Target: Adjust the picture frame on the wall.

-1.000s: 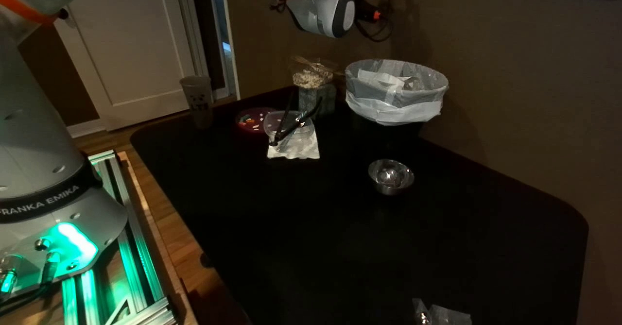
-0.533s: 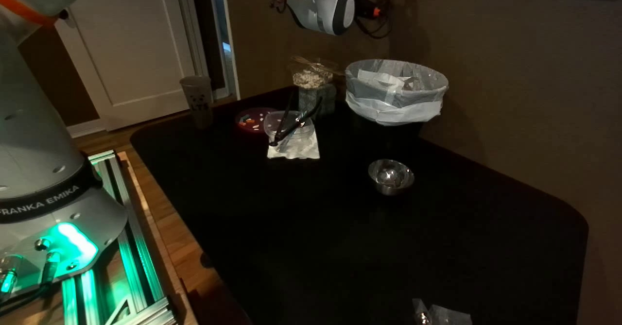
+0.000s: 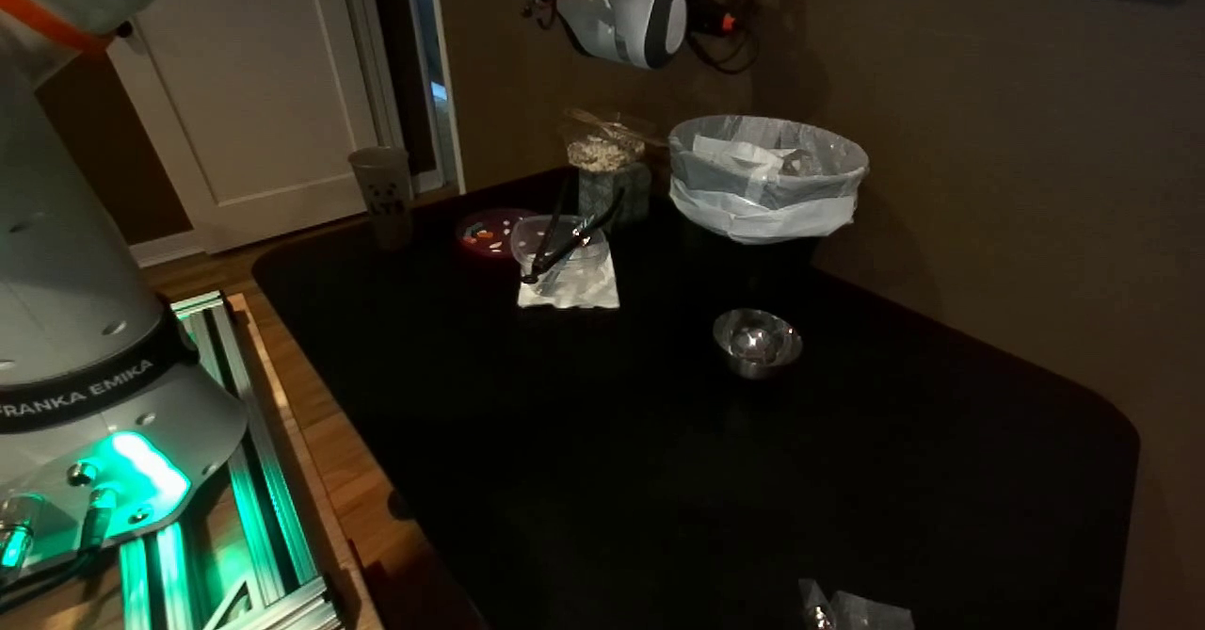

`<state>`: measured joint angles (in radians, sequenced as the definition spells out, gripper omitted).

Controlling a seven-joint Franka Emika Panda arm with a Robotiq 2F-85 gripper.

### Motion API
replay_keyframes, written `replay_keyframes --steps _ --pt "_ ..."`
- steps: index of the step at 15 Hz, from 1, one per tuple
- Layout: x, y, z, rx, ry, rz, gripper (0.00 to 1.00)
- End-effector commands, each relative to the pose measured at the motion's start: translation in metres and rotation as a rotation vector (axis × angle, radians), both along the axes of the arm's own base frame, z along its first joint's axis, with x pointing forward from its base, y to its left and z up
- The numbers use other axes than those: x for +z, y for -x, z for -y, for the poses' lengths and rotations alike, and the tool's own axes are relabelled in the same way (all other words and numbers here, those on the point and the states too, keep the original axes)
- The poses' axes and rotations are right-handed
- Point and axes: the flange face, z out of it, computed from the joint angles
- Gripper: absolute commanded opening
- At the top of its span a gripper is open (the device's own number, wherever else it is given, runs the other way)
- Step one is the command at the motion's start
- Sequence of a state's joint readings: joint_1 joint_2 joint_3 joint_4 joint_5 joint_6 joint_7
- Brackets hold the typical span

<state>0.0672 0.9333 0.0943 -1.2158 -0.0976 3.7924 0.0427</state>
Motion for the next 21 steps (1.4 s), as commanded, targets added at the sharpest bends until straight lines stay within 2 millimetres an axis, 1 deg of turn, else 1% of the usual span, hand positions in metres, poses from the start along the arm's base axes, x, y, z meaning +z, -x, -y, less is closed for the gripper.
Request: replay_keyframes --steps 1,6,13,16,18,21 --pt "0.002 -0.002 -0.011 0.036 -0.011 0.005 1.0" --pt "0.001 -0.002 -0.017 0.05 -0.005 0.003 1.0" --pt "0.004 -0.003 -0.014 0.039 -0.017 0.018 1.0" --pt "-0.003 -0.004 -0.015 0.04 0.031 -0.031 1.0" --pt "-0.012 -0.007 -0.014 0.036 0.069 -0.099 1.0" --pt "-0.014 -0.006 -0.008 0.019 0.132 -0.195 1.0"
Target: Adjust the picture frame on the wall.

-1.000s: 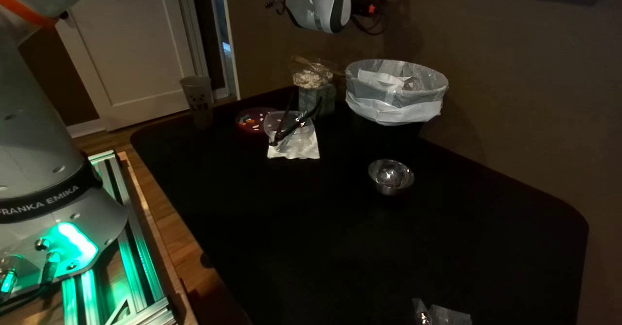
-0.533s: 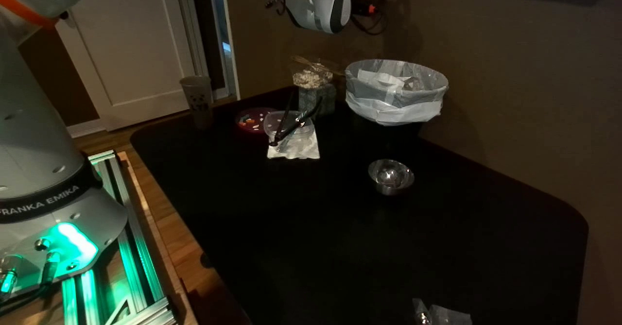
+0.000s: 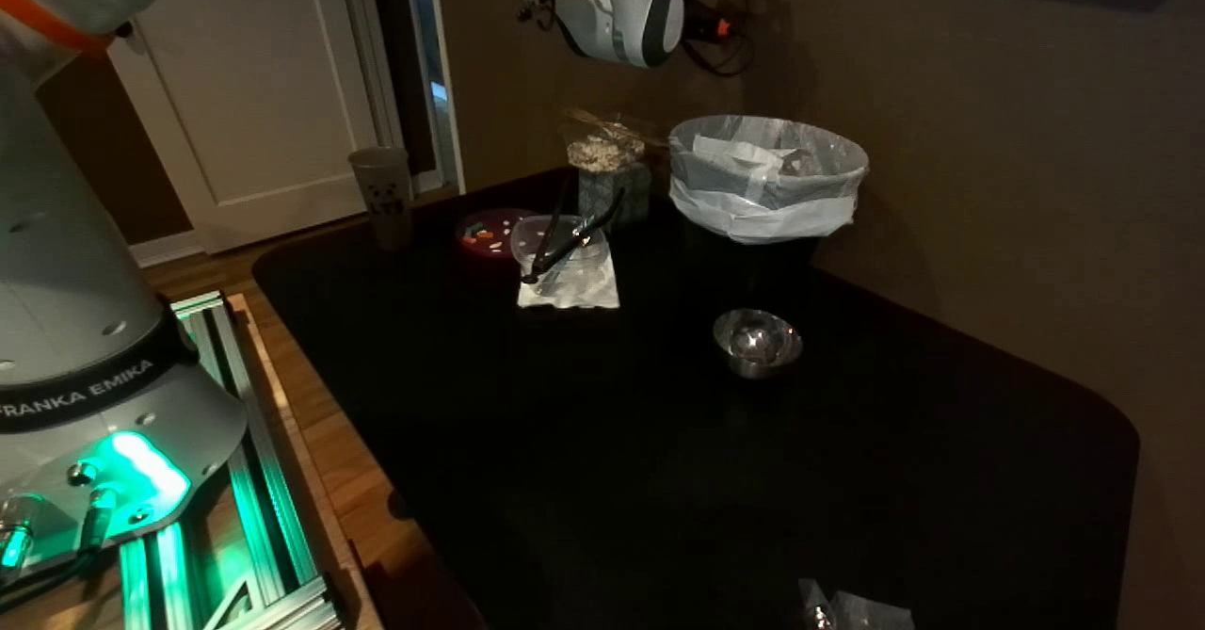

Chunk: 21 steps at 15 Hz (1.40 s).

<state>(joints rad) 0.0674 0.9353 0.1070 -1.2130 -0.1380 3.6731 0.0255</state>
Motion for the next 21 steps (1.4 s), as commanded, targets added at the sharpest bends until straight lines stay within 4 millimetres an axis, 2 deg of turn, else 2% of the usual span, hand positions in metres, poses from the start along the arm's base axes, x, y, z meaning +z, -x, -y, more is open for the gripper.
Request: replay_keyframes --steps 1,3,7,8,11,14,21 --pt "0.004 0.007 0.011 -0.021 0.113 -0.109 1.0" --pt "0.018 0.02 0.019 -0.027 0.138 -0.155 1.0" --pt "0.059 0.055 -0.007 0.125 0.149 -0.259 1.0" --pt "0.065 0.065 -0.011 0.149 0.155 -0.287 1.0" --pt "0.072 0.094 -0.005 0.166 0.187 -0.413 1.0" --pt "0.068 0.123 0.029 0.119 0.17 -0.499 1.0" --pt "0.027 0.179 0.137 -0.042 0.022 -0.62 1.0"
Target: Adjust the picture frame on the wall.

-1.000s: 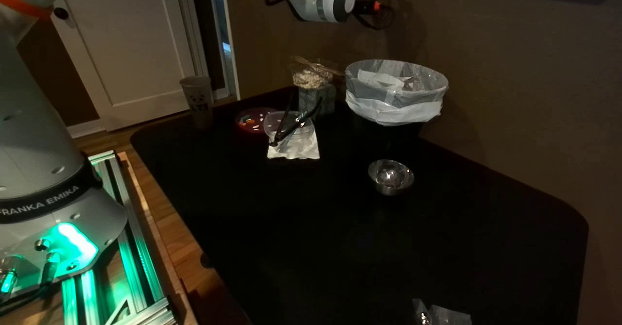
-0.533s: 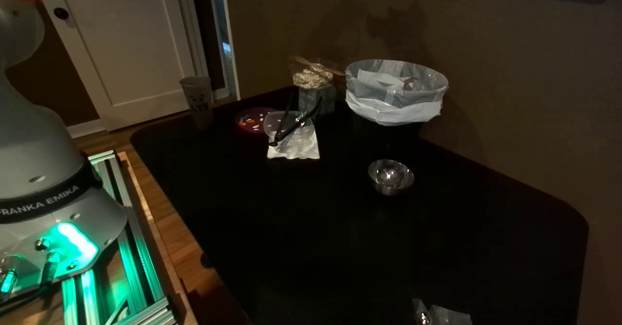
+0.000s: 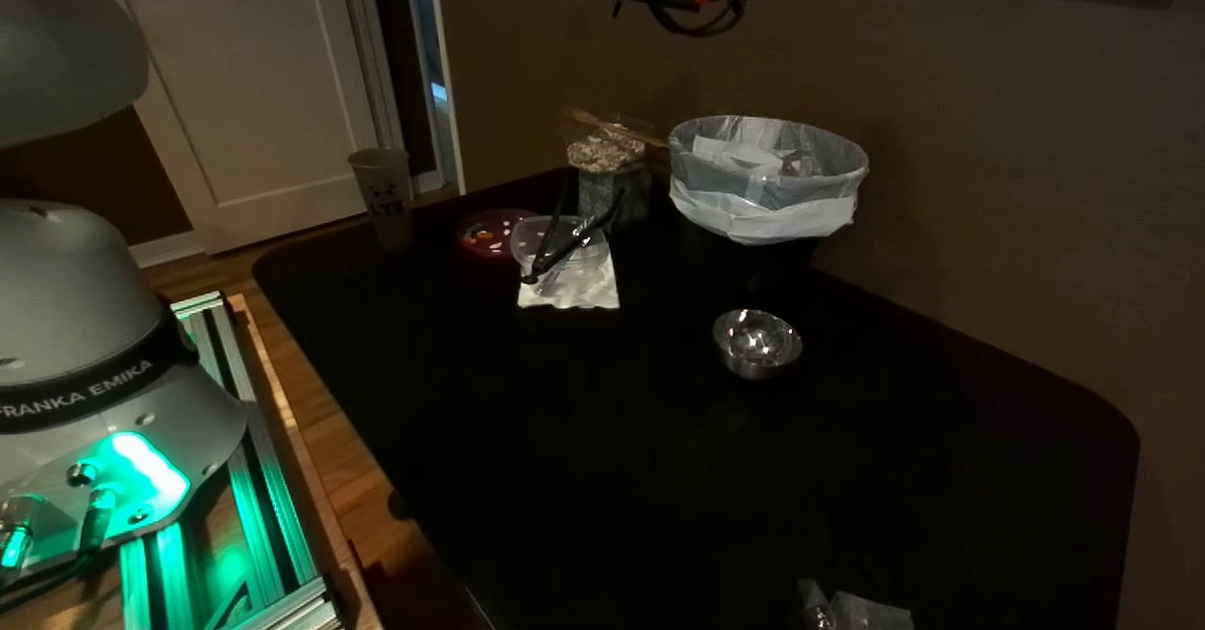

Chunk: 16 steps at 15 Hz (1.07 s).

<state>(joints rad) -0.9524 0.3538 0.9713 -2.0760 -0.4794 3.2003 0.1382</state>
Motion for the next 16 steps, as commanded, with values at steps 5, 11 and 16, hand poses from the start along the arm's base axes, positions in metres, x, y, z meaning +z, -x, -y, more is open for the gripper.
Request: replay_keyframes --steps 5,11,16 --pt "-0.034 0.06 0.082 -0.193 -0.132 -0.075 1.0" --pt "-0.044 0.093 0.121 -0.309 -0.216 -0.092 1.0" --pt "-0.047 0.101 0.164 -0.382 -0.263 -0.125 1.0"
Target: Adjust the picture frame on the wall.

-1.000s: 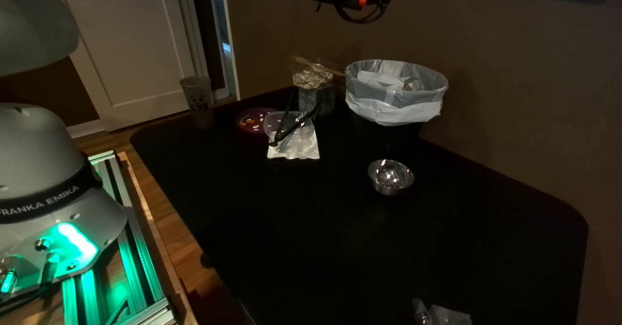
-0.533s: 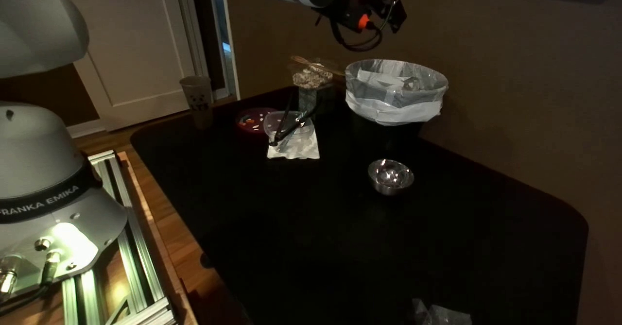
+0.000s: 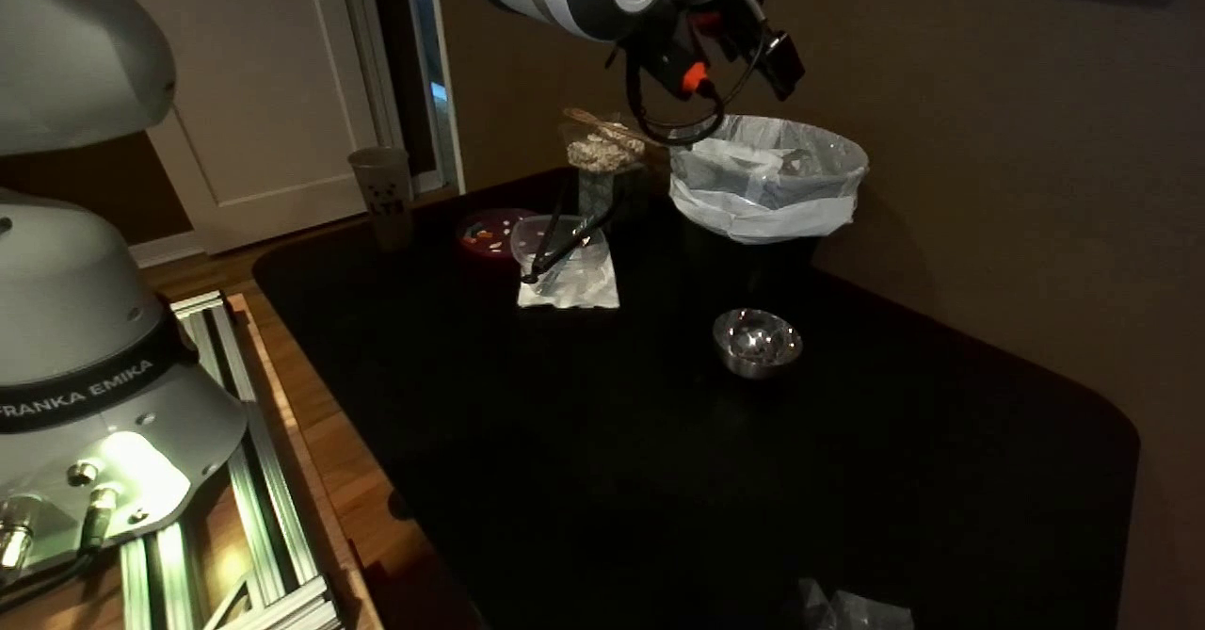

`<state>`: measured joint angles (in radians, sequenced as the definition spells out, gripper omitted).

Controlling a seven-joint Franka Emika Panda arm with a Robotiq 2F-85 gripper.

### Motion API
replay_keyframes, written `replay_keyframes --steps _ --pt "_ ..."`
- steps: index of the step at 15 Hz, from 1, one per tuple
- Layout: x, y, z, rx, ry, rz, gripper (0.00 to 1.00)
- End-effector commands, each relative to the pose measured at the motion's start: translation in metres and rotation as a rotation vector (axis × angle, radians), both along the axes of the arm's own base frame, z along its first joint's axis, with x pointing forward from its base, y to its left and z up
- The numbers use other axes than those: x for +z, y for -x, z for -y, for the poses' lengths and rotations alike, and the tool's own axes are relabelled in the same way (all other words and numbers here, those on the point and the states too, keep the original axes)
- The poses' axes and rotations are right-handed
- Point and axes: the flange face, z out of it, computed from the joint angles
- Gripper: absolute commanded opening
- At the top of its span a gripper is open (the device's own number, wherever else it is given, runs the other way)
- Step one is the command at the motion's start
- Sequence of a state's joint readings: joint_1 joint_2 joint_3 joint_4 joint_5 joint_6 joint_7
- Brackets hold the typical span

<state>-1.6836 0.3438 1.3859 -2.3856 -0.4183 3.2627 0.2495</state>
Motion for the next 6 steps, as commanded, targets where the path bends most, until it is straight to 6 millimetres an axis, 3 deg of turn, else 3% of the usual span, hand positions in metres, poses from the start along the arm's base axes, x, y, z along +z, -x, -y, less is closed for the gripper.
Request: replay_keyframes --steps 1,2,6 --pt "0.008 -0.0015 0.0157 -0.028 -0.093 0.022 1.0" --pt "0.0015 0.0025 0.0138 -0.026 -0.018 0.005 1.0" --pt "0.0027 0.0017 0.0155 -0.025 -0.023 0.011 1.0"
